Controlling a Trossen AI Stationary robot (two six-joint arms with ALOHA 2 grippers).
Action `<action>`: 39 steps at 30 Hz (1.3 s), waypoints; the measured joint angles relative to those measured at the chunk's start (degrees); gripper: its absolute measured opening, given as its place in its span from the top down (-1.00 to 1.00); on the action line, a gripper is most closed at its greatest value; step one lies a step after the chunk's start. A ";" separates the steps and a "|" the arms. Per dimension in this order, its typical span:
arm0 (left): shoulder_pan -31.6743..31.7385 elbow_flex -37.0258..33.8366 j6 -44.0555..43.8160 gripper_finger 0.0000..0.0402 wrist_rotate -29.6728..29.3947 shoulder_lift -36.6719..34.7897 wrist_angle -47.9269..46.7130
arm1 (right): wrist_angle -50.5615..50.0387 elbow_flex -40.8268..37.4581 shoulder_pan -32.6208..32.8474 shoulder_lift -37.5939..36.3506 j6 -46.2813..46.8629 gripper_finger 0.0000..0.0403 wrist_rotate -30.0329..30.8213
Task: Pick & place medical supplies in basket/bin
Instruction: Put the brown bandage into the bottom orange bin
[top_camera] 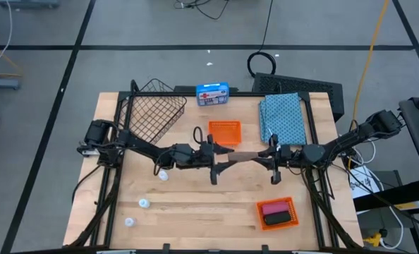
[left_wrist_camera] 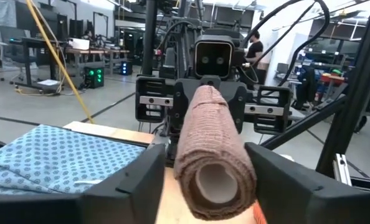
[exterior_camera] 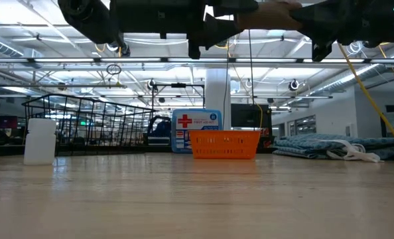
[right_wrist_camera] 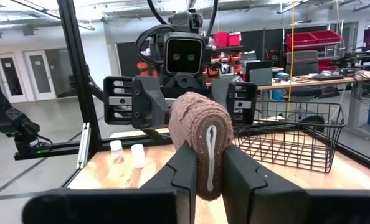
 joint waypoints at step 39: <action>-1.77 -8.72 4.70 0.76 2.69 -9.35 -3.31 | -1.19 -3.10 0.04 -4.92 -0.41 0.50 0.10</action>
